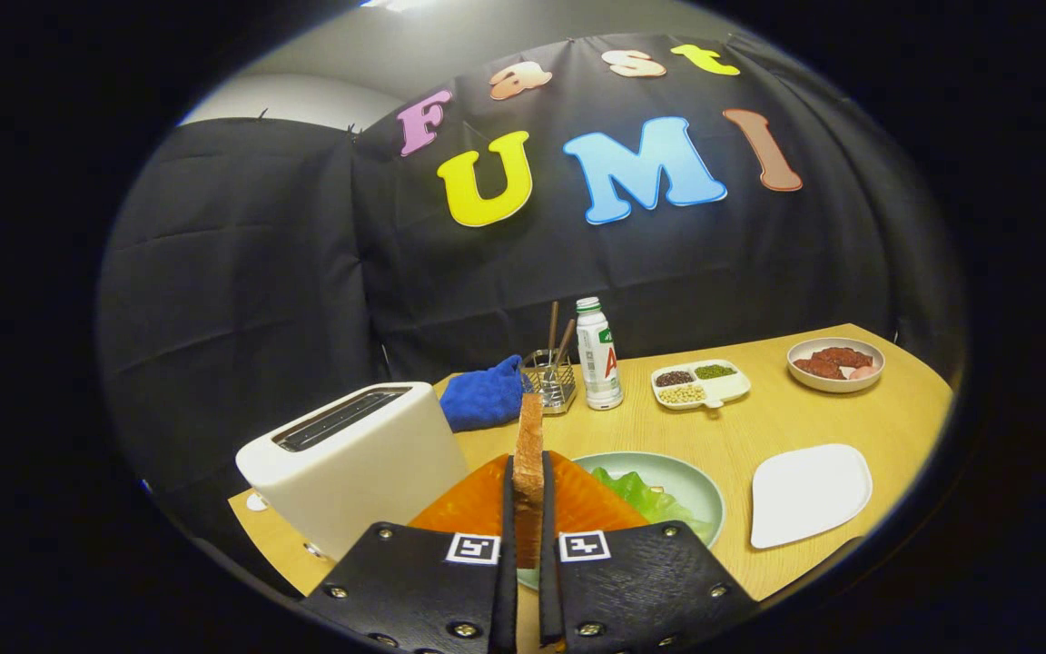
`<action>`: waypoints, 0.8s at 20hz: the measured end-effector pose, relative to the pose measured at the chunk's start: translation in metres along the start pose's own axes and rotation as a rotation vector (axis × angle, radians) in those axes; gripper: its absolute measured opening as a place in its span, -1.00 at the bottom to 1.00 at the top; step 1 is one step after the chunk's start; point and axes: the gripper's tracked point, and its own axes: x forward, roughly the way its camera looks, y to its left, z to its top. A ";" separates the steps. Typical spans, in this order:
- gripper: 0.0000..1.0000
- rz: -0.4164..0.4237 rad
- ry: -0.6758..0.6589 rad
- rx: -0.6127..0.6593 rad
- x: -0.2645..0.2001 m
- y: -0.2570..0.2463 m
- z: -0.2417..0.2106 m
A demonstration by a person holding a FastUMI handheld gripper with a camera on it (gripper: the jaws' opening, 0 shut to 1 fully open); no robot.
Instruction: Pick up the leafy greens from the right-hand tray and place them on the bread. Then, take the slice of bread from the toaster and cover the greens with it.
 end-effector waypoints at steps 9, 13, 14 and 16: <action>-0.71 -0.079 0.037 -0.035 0.014 -0.035 -0.016; -0.61 -0.119 0.044 -0.033 0.019 -0.051 -0.019; -0.61 -0.123 0.045 -0.030 0.021 -0.054 -0.019; -0.61 -0.130 0.046 -0.034 0.022 -0.057 -0.018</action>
